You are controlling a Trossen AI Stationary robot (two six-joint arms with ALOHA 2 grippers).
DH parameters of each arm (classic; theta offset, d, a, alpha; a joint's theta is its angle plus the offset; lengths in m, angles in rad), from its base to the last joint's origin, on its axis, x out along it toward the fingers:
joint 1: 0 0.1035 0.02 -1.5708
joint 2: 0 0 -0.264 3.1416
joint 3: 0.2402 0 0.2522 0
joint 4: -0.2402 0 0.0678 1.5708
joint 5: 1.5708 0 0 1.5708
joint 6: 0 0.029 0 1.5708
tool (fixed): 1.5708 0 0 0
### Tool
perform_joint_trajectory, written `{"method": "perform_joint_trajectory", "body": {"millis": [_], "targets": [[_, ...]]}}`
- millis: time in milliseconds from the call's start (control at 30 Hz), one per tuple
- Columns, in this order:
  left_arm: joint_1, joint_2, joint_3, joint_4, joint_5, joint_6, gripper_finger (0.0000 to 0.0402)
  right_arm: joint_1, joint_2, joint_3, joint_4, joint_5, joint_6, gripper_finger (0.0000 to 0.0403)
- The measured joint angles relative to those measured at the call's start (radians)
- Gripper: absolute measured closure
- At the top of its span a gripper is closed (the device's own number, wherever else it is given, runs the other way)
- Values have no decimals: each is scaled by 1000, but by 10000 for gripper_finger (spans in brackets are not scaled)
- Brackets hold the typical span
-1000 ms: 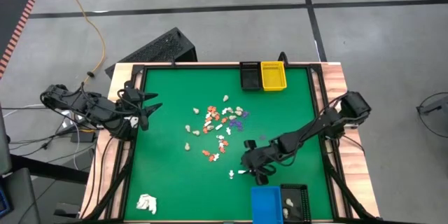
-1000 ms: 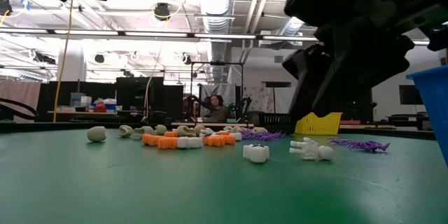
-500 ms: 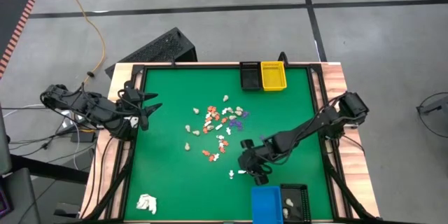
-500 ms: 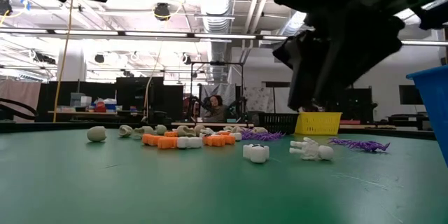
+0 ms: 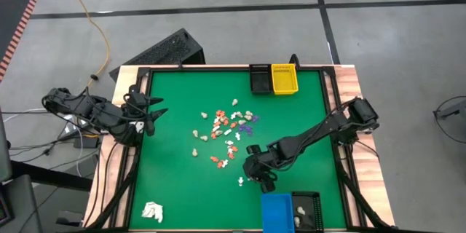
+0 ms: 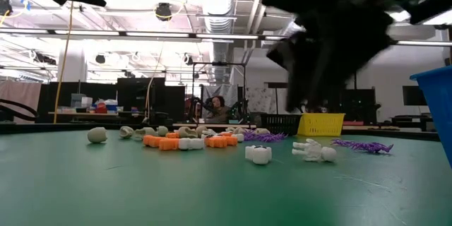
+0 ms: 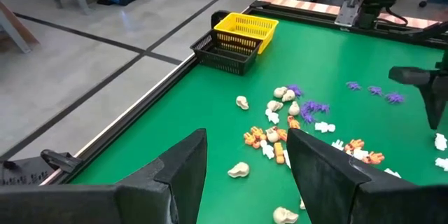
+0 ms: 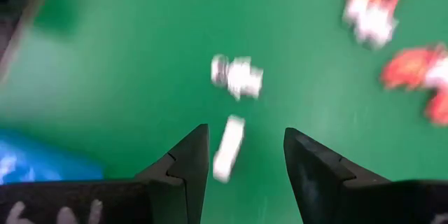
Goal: Sort Halloween decoration
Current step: Put the white skeleton toy into the blue basket
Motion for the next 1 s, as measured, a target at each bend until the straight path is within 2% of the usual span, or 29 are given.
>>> {"method": "perform_joint_trajectory", "body": {"millis": [400, 633, 800, 1000], "targets": [[0, 5, 0, -10, 1, 0, 213, -8, 161, 187, -216, -33, -3, 223], [0, 6, 0, -17, 21, 0, 213, -8, 204, 208, -232, -25, 9, 232], [0, 6, 0, -18, 26, 0, 213, -20, 206, 209, -263, 4, 51, 268], [0, 6, 0, -18, 26, 0, 213, -39, 204, 209, -285, -3, 77, 345]]}}
